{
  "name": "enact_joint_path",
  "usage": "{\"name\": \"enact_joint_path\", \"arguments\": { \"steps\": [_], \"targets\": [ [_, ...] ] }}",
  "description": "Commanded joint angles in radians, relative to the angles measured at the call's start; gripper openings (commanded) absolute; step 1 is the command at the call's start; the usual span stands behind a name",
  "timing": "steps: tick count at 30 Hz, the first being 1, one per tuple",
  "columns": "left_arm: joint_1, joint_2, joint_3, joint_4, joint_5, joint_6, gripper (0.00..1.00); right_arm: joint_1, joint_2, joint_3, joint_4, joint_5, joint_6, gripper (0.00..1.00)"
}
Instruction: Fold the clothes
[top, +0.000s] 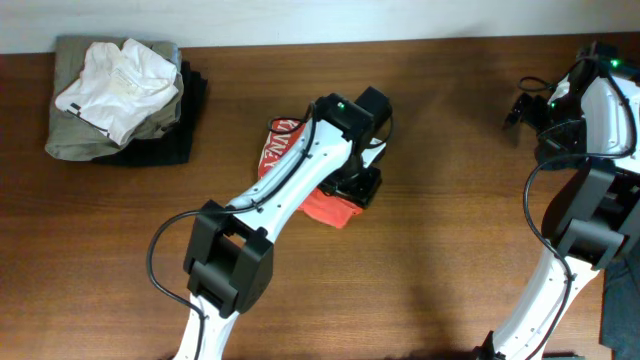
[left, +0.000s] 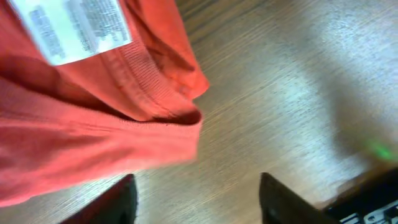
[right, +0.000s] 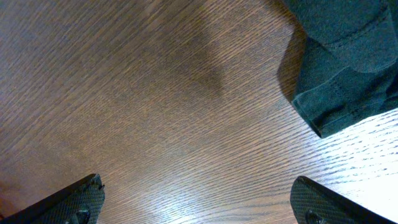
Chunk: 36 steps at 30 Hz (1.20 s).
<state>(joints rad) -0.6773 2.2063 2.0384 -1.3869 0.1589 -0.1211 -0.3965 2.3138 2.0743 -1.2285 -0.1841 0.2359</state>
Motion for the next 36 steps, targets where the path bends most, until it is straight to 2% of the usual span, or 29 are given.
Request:
{"name": "enact_joint_path", "arguments": {
  "steps": [1, 7, 17, 22, 25, 30, 35, 36],
  "targets": [
    [-0.001, -0.014, 0.016, 0.014, 0.017, 0.004, 0.64, 0.003, -0.032, 0.018, -0.001, 0.005, 0.005, 0.99],
    [0.000, -0.014, 0.098, 0.064, -0.035, 0.001, 0.69, 0.003, -0.032, 0.018, -0.001, 0.005, 0.005, 0.99],
    [0.021, 0.119, 0.096, 0.188, -0.130, -0.114, 0.68, 0.003, -0.032, 0.018, -0.001, 0.005, 0.005, 0.99],
    [0.059, 0.151, 0.096, 0.288, -0.130, -0.140, 0.61, 0.003, -0.032, 0.018, -0.001, 0.005, 0.005, 0.99],
    [0.066, 0.151, 0.096, 0.353, -0.146, -0.141, 0.60, 0.003, -0.032, 0.018, -0.001, 0.005, 0.005, 0.99],
    [0.066, 0.151, 0.096, 0.378, -0.159, -0.145, 0.59, 0.003, -0.032, 0.018, -0.001, 0.005, 0.005, 0.99],
    [0.065, 0.153, 0.096, 0.393, -0.159, -0.148, 0.53, 0.003, -0.032, 0.018, -0.001, 0.005, 0.005, 0.99],
    [0.065, 0.154, 0.096, 0.396, -0.159, -0.148, 0.49, 0.003, -0.032, 0.018, -0.001, 0.005, 0.005, 0.99]
  ]
}}
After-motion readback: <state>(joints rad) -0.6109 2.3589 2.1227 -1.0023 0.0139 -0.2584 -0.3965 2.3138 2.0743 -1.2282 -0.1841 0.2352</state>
